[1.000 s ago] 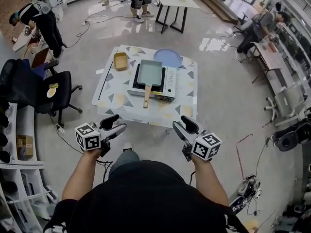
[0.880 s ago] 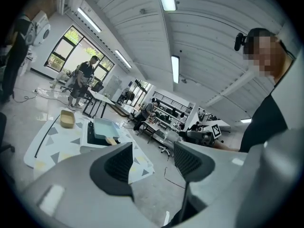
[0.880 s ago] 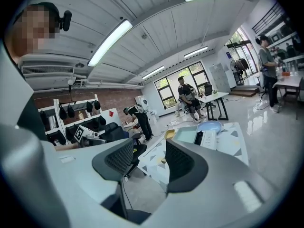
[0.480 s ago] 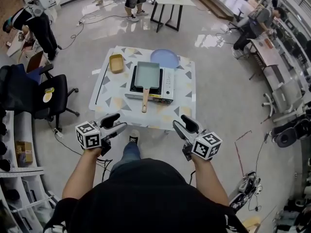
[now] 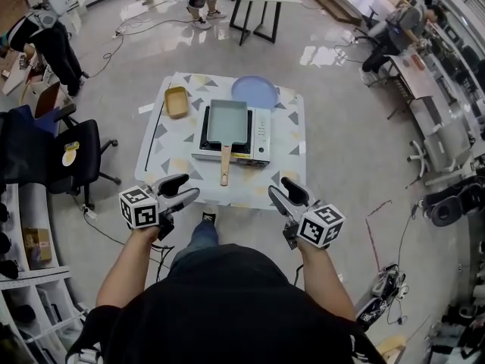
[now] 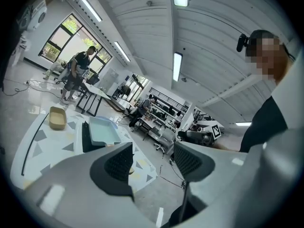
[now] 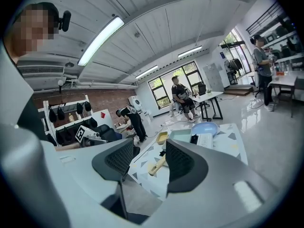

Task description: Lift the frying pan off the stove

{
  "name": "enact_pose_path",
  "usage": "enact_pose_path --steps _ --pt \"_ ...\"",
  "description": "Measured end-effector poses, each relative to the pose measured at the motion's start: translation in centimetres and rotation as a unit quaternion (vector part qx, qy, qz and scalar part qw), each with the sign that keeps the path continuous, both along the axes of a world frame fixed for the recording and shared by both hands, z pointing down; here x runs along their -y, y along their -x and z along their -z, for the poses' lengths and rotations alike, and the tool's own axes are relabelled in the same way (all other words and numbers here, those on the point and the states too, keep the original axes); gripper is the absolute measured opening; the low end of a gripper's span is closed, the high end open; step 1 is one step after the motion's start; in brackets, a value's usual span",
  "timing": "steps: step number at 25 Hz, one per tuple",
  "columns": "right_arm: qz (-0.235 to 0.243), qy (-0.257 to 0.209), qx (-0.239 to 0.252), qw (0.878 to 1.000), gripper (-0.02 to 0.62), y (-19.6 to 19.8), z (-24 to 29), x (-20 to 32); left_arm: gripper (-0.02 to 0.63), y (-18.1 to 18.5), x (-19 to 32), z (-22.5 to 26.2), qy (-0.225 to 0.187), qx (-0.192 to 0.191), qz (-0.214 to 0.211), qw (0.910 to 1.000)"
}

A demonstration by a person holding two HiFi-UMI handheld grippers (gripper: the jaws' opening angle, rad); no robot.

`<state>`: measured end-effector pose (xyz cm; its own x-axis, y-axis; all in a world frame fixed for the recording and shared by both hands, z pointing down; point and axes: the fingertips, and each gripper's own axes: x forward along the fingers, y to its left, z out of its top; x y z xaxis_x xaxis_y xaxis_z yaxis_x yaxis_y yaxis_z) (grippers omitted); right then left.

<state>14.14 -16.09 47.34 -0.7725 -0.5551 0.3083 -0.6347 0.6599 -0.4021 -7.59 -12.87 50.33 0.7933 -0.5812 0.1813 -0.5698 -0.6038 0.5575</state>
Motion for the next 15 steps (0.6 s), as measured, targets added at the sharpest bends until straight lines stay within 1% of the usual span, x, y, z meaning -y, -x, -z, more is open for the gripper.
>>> enact_pose_path --steps 15 --pt "-0.007 0.024 0.002 1.000 0.241 1.9 -2.4 6.3 0.377 1.0 6.9 -2.0 0.022 -0.004 -0.016 0.9996"
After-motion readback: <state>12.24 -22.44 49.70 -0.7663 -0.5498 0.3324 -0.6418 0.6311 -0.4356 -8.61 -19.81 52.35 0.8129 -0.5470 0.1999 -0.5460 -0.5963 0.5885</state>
